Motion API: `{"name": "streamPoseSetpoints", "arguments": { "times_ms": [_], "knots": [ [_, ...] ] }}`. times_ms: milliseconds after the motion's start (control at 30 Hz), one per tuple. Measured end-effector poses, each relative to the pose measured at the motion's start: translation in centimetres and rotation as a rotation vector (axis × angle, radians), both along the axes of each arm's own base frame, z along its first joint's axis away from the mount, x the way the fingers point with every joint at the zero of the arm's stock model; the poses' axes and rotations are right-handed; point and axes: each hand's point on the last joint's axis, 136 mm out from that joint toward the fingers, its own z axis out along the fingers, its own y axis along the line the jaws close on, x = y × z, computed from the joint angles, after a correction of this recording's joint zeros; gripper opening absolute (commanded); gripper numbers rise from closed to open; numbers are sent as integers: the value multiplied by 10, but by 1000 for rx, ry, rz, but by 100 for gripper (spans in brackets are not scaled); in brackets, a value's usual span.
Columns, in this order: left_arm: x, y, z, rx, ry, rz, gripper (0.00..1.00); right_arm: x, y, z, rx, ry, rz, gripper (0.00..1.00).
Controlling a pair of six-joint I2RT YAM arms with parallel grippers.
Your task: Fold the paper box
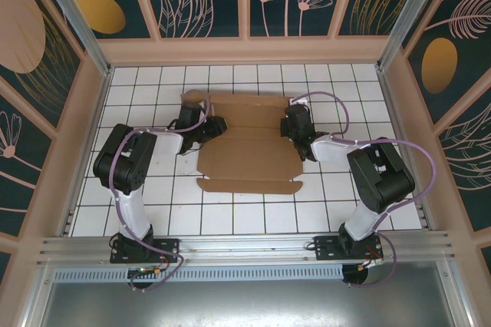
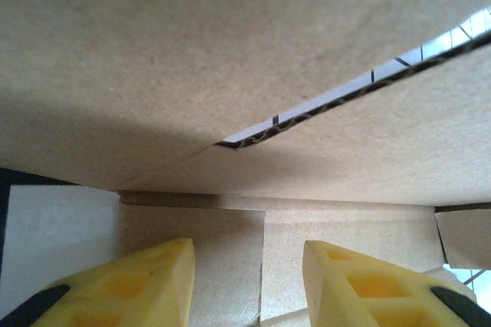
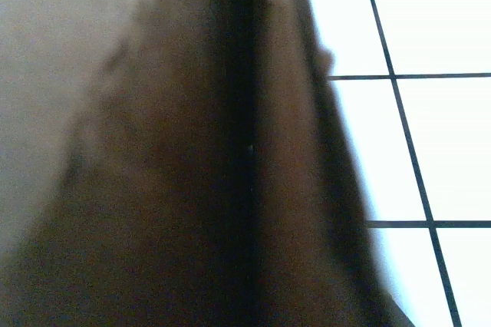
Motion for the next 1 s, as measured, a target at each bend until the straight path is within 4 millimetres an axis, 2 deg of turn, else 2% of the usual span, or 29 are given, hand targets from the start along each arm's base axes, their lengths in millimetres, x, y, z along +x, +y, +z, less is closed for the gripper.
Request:
{"name": "streamPoseSetpoints", "arguments": {
  "times_ms": [133,200,300,400,467,567,633,700,800,1000],
  "knots": [
    [0,2,3,10,-4,12,43,1,-1,0,-11,1,-3,0],
    [-4,7,12,20,-13,27,42,1,-3,0,-12,3,-6,0],
    [-15,21,38,35,-42,66,40,2,-4,0,-12,4,-9,0],
    [-19,44,74,61,-94,142,42,2,-4,0,-13,6,-9,0],
    [-21,67,98,96,-145,214,44,2,-4,0,-14,6,-10,0],
    [-30,99,125,174,-246,303,54,2,-4,0,-14,6,-7,0],
    [-41,112,137,223,-319,318,63,2,-4,0,-16,6,-4,0],
    [-49,118,141,280,-374,300,64,2,-3,0,-16,7,-1,0],
    [-48,121,140,379,-422,245,64,1,-2,0,-11,8,5,0],
    [-37,107,110,517,-420,57,64,1,-2,1,-9,9,13,0]
  ]
}}
